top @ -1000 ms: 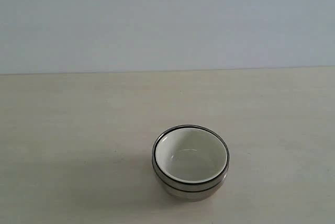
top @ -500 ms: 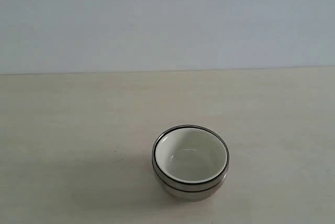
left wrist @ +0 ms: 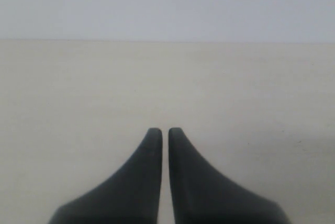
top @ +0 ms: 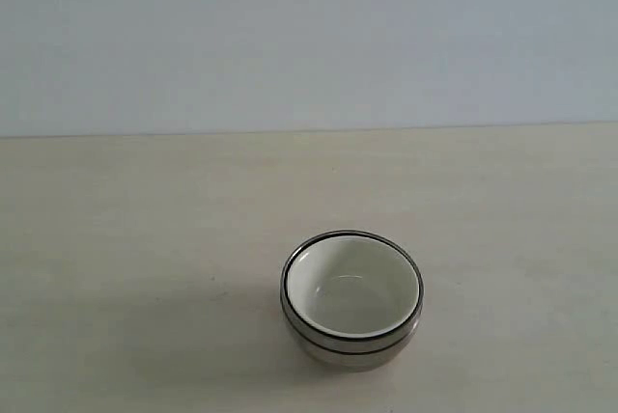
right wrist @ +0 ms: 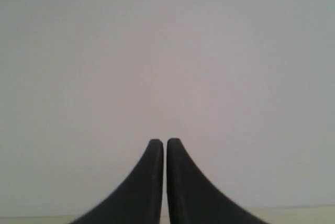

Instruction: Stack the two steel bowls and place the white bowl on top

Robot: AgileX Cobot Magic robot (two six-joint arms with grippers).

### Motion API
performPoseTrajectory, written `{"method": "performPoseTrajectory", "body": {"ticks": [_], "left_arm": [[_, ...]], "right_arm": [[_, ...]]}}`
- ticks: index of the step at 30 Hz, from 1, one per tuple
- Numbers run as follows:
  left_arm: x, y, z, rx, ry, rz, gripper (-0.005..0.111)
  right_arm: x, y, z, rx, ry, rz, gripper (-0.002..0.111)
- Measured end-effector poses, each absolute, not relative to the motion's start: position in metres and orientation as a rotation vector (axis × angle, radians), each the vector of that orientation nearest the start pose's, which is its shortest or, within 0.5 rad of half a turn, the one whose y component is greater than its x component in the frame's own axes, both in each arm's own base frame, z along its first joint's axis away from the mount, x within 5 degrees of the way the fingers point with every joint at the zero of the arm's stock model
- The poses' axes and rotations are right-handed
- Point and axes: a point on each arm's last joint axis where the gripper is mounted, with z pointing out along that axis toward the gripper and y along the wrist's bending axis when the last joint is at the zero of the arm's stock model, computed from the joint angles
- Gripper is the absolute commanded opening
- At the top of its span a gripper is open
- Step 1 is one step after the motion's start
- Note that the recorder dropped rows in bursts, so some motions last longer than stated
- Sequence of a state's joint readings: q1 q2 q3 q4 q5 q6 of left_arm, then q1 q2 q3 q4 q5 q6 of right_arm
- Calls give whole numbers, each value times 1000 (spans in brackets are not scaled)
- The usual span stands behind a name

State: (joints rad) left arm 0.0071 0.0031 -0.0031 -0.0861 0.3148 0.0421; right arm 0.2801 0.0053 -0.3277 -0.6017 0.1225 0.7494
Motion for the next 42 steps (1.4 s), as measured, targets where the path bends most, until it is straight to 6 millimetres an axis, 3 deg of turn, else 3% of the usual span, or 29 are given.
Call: {"method": "performPoseTrajectory", "body": {"ticks": [11, 42], "left_arm": [[54, -2, 186, -23, 1797, -47, 4], [54, -2, 186, -23, 1797, -47, 4]], "right_arm": [[54, 14, 217, -33, 1505, 396, 0], [55, 14, 212, 32, 1529, 455, 0]]}}
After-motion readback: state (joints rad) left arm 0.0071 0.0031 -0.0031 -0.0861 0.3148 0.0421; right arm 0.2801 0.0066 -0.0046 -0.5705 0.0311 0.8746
